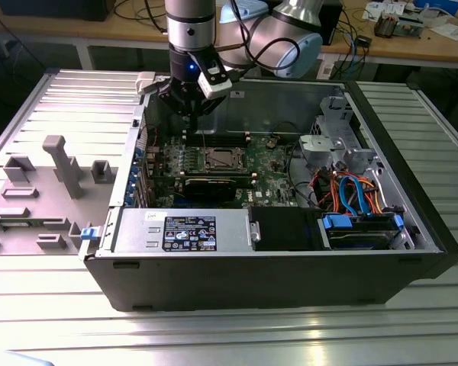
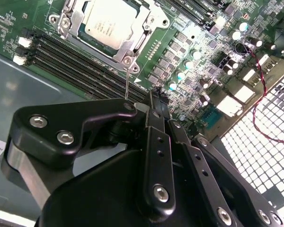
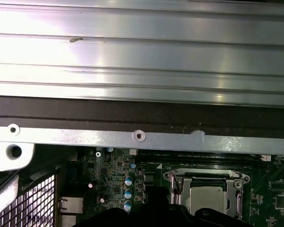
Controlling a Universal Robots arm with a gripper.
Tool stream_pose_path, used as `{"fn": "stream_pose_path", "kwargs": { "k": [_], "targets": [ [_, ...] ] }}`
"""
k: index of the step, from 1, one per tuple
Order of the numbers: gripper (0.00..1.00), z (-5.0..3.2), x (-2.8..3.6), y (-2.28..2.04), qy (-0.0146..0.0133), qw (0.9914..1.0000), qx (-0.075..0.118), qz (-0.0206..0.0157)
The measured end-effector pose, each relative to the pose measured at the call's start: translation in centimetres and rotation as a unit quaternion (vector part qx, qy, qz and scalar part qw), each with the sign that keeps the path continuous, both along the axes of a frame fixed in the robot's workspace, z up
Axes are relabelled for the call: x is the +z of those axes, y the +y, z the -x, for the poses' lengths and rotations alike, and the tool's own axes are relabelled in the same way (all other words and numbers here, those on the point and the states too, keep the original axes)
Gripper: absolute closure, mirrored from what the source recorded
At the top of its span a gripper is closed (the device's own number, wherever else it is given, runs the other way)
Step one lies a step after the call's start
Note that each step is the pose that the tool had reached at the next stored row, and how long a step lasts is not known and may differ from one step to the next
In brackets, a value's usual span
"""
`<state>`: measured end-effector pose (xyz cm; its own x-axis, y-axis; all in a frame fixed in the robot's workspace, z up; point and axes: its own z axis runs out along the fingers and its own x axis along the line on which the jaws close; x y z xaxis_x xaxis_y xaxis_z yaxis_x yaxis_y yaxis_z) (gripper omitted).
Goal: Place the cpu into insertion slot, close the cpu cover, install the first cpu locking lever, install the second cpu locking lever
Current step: 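Install the first cpu locking lever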
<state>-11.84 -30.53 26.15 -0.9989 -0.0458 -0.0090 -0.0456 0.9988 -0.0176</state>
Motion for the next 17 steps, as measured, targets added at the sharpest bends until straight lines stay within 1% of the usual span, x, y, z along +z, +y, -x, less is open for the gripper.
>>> {"fn": "stream_pose_path", "kwargs": {
  "k": [2, 5, 10, 14, 16, 17],
  "targets": [
    [0.89, -0.04, 0.00, 0.03, 0.0000, 1.00000, 0.002, 0.0000],
    [0.89, -0.05, -0.01, 0.03, 0.0000, 0.99988, 0.016, 0.0000],
    [0.89, -0.14, 0.00, 0.07, 0.0000, 0.99987, 0.016, 0.0000],
    [0.89, -0.69, -0.01, 0.07, 0.0000, 0.99987, 0.016, 0.0000],
    [0.89, -1.38, -0.01, 0.07, -0.0010, 0.99987, 0.016, 0.0000],
    [0.89, -1.53, 0.00, 0.07, -0.0014, 0.99987, 0.016, 0.0001]
  ]
}}
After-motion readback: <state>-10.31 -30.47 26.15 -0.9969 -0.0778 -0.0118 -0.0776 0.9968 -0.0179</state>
